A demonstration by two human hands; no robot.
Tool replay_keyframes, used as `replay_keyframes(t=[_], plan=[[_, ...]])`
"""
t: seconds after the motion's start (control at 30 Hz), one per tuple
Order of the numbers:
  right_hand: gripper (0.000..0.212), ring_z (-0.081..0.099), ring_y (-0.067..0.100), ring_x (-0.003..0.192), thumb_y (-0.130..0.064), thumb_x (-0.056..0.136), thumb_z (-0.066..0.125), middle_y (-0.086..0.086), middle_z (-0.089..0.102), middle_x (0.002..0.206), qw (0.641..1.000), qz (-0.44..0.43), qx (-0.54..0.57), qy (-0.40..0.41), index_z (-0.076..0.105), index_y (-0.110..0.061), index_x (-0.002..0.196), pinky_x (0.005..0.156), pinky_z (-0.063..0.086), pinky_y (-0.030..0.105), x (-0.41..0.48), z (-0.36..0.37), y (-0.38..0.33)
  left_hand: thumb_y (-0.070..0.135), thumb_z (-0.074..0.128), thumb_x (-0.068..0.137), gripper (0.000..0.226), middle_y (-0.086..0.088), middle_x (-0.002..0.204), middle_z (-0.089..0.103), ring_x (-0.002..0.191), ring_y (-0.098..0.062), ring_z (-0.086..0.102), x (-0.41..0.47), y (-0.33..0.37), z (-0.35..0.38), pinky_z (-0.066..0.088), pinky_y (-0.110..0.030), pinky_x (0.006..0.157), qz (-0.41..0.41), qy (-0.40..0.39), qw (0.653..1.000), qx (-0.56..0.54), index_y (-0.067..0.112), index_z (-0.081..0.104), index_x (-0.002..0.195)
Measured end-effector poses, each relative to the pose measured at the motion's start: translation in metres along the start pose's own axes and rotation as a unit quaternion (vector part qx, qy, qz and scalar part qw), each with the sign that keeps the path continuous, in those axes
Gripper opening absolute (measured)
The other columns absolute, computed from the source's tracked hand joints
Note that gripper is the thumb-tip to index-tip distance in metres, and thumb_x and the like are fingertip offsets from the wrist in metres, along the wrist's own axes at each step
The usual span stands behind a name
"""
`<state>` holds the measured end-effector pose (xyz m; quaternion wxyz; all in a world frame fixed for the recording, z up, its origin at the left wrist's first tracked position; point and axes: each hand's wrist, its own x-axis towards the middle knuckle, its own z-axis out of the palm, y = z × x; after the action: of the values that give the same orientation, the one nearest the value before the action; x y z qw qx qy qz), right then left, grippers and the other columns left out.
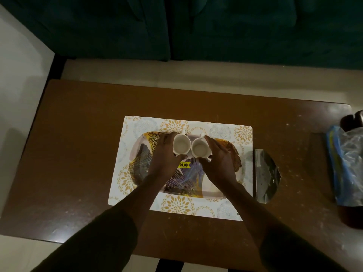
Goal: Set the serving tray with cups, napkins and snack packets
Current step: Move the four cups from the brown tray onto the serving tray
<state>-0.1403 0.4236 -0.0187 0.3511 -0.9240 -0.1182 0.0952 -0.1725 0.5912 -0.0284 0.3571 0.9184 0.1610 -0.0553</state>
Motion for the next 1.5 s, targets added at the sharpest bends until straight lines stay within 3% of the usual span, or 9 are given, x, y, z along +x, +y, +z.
replay_keyframes(t=[0.17, 0.3, 0.4, 0.5, 0.7, 0.93, 1.17, 1.4, 1.5], plan=[[0.064, 0.059, 0.022, 0.114, -0.03, 0.077, 0.075, 0.007, 0.064, 0.126, 1.0, -0.002, -0.014, -0.009, 0.051, -0.01, 0.133, 0.093, 0.051, 0.043, 0.0, 0.001, 0.002, 0.025, 0.088, 0.067, 0.081, -0.011, 0.135, 0.05, 0.12, -0.025, 0.052, 0.0, -0.002, 0.002, 0.041, -0.026, 0.086, 0.003, -0.007, 1.0, 0.001, 0.013, 0.046, 0.136], [0.088, 0.052, 0.026, 0.124, -0.035, 0.071, 0.08, 0.009, 0.055, 0.136, 1.0, 0.002, -0.019, -0.022, 0.037, -0.01, 0.143, 0.101, 0.044, 0.043, -0.004, -0.006, 0.0, 0.038, 0.087, 0.066, 0.099, -0.015, 0.146, 0.038, 0.13, -0.03, 0.046, -0.003, 0.0, -0.004, 0.049, -0.041, 0.096, 0.019, -0.021, 0.999, 0.025, 0.012, 0.034, 0.146], [0.092, 0.045, 0.028, 0.128, -0.039, 0.071, 0.078, 0.011, 0.046, 0.142, 1.0, 0.015, -0.017, -0.021, 0.03, -0.013, 0.146, 0.099, 0.044, 0.045, 0.002, -0.025, 0.001, 0.065, 0.07, 0.071, 0.099, -0.01, 0.151, 0.032, 0.133, -0.03, 0.041, 0.001, 0.004, -0.02, 0.049, -0.049, 0.094, 0.013, -0.004, 0.998, 0.066, 0.02, 0.028, 0.149], [0.082, 0.039, 0.03, 0.134, -0.037, 0.08, 0.071, 0.011, 0.038, 0.147, 0.999, 0.038, 0.014, 0.0, 0.028, -0.017, 0.146, 0.1, 0.045, 0.043, 0.019, -0.058, 0.004, 0.069, 0.048, 0.085, 0.081, -0.01, 0.153, 0.031, 0.136, -0.031, 0.037, 0.013, 0.021, -0.033, 0.041, -0.054, 0.102, 0.019, 0.036, 0.994, 0.1, 0.025, 0.024, 0.149], [0.057, 0.042, 0.025, 0.131, -0.026, 0.088, 0.062, 0.009, 0.042, 0.143, 0.995, 0.027, -0.015, 0.094, 0.039, -0.015, 0.139, 0.101, 0.044, 0.036, 0.052, -0.135, 0.027, 0.054, 0.044, 0.095, 0.066, -0.011, 0.144, 0.045, 0.129, -0.029, 0.045, 0.043, 0.107, -0.014, 0.044, -0.047, 0.101, 0.117, 0.071, 0.986, 0.095, 0.016, 0.033, 0.147], [0.052, 0.044, 0.027, 0.129, -0.019, 0.087, 0.062, 0.011, 0.043, 0.142, 0.989, 0.084, -0.057, 0.105, 0.045, -0.011, 0.135, 0.101, 0.044, 0.036, 0.03, -0.215, 0.116, 0.051, 0.046, 0.096, 0.063, -0.009, 0.149, 0.039, 0.134, -0.027, 0.041, 0.048, 0.212, 0.071, 0.045, -0.048, 0.103, 0.184, 0.01, 0.981, 0.068, 0.02, 0.029, 0.148], [0.04, 0.051, 0.031, 0.119, -0.013, 0.082, 0.062, 0.014, 0.052, 0.129, 0.981, 0.134, -0.042, 0.136, 0.058, -0.007, 0.121, 0.092, 0.048, 0.035, -0.014, -0.292, 0.215, 0.044, 0.055, 0.094, 0.064, -0.004, 0.153, 0.035, 0.137, -0.023, 0.039, 0.044, 0.302, 0.17, 0.041, -0.036, 0.101, 0.22, -0.046, 0.973, 0.05, 0.023, 0.03, 0.149], [0.039, 0.053, 0.029, 0.117, -0.016, 0.081, 0.064, 0.01, 0.054, 0.127, 0.953, 0.22, -0.047, 0.203, 0.059, -0.012, 0.119, 0.093, 0.043, 0.033, -0.054, -0.369, 0.309, 0.04, 0.062, 0.09, 0.067, -0.006, 0.149, 0.04, 0.129, -0.021, 0.046, 0.03, 0.392, 0.262, 0.042, -0.026, 0.088, 0.272, -0.125, 0.954, 0.021, 0.021, 0.033, 0.147], [0.043, 0.053, 0.031, 0.116, -0.017, 0.08, 0.064, 0.012, 0.056, 0.125, 0.938, 0.264, -0.05, 0.22, 0.056, -0.008, 0.121, 0.092, 0.043, 0.035, -0.069, -0.395, 0.349, 0.038, 0.064, 0.09, 0.065, -0.008, 0.151, 0.038, 0.134, -0.02, 0.039, 0.027, 0.425, 0.298, 0.034, -0.019, 0.092, 0.291, -0.143, 0.946, -0.004, 0.019, 0.037, 0.145]])
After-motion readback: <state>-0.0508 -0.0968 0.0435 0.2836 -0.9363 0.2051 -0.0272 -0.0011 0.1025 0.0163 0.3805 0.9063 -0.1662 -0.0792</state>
